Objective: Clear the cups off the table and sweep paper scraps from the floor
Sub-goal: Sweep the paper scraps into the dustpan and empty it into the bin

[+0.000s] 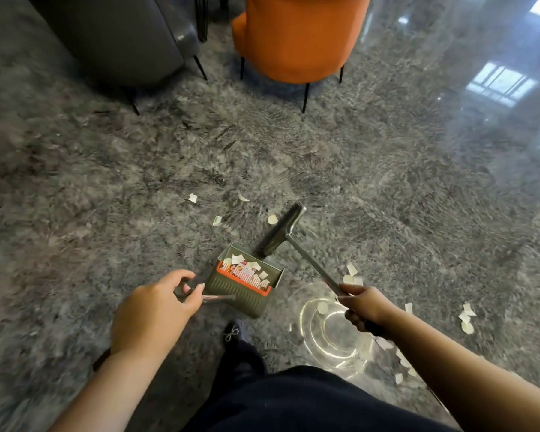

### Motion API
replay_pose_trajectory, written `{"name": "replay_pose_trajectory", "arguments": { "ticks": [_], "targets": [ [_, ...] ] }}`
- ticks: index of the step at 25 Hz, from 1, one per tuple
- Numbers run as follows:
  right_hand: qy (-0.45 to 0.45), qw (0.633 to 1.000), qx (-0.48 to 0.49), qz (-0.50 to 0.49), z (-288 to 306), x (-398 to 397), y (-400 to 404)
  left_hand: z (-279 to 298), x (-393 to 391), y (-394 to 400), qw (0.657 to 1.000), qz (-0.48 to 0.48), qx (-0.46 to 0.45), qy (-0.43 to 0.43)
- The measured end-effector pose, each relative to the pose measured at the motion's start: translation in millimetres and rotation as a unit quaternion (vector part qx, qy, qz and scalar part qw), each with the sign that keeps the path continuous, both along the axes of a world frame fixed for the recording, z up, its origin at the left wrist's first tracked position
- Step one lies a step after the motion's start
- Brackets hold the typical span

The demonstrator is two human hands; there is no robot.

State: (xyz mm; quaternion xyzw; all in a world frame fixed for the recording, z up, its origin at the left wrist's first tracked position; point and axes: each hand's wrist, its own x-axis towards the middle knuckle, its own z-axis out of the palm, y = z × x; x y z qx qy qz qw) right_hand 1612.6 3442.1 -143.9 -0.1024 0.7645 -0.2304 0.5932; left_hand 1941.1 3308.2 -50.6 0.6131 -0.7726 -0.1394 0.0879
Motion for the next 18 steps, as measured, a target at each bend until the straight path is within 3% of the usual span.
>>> {"name": "replay_pose_trajectory", "arguments": {
  "ticks": [10, 18],
  "targets": [
    [-0.015, 0.997, -0.013, 0.07, -10, 89, -188, 6, 103, -126, 0.996, 0.087, -0.01, 0.002],
    [-0.009, 0.988, -0.015, 0.154, -14, 120, -331, 4, 125, -212, 0.987, 0.16, -0.008, -0.001]
  ]
}}
